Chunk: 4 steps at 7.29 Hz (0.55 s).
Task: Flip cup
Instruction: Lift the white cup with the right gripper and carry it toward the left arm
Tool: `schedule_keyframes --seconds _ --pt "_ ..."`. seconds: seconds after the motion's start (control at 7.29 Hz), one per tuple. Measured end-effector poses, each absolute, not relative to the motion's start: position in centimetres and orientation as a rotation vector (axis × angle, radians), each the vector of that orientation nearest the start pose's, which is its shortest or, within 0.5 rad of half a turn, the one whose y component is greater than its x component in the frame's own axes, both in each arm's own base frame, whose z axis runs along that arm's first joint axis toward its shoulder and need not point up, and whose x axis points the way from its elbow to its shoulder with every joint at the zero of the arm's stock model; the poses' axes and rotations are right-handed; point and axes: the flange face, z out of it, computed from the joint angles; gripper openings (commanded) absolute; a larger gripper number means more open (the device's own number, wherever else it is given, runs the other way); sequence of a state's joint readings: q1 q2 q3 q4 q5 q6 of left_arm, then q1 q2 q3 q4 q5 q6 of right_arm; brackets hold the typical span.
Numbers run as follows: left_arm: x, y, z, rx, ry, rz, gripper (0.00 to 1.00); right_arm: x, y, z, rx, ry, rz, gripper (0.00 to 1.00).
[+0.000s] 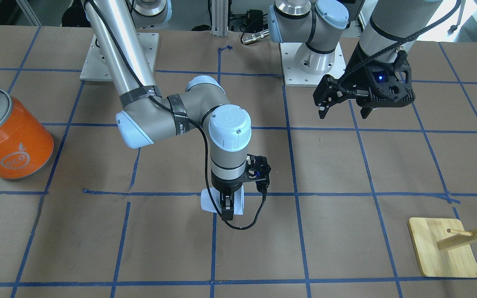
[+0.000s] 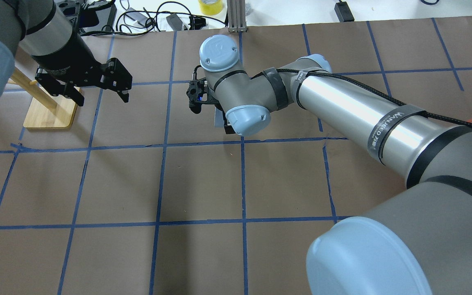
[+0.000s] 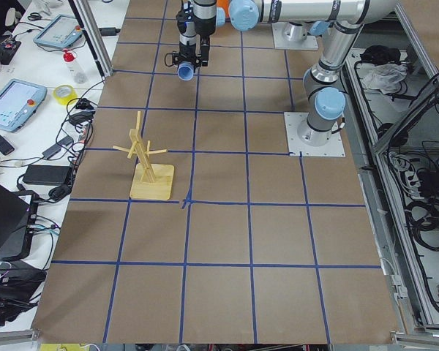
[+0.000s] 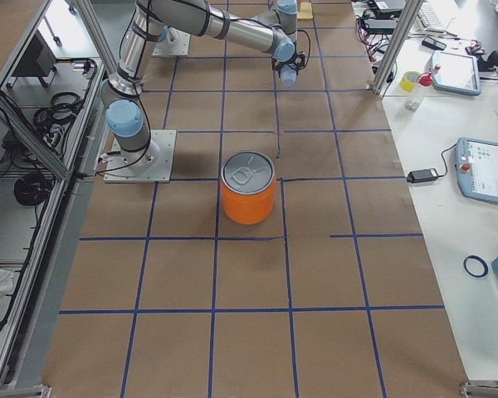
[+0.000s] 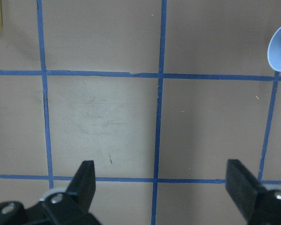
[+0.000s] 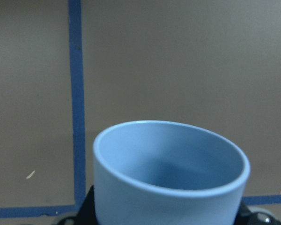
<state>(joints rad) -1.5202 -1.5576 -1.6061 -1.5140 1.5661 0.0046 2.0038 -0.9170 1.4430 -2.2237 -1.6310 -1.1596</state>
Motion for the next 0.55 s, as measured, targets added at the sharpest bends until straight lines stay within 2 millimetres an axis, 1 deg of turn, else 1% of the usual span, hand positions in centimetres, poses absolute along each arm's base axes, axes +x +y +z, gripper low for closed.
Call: schedule_keyframes --seconds 0.27,0.55 --pt "-10.9 -49.5 48.3 -0.072 3.144 -0.056 1.0 42.0 -59.4 21.0 -2.299 2.281 -0.178 0.01" --pt "-10.9 -49.5 48.3 -0.072 3.144 -0.056 1.0 42.7 -59.1 20.5 -2.282 2.293 -0.181 0.03"
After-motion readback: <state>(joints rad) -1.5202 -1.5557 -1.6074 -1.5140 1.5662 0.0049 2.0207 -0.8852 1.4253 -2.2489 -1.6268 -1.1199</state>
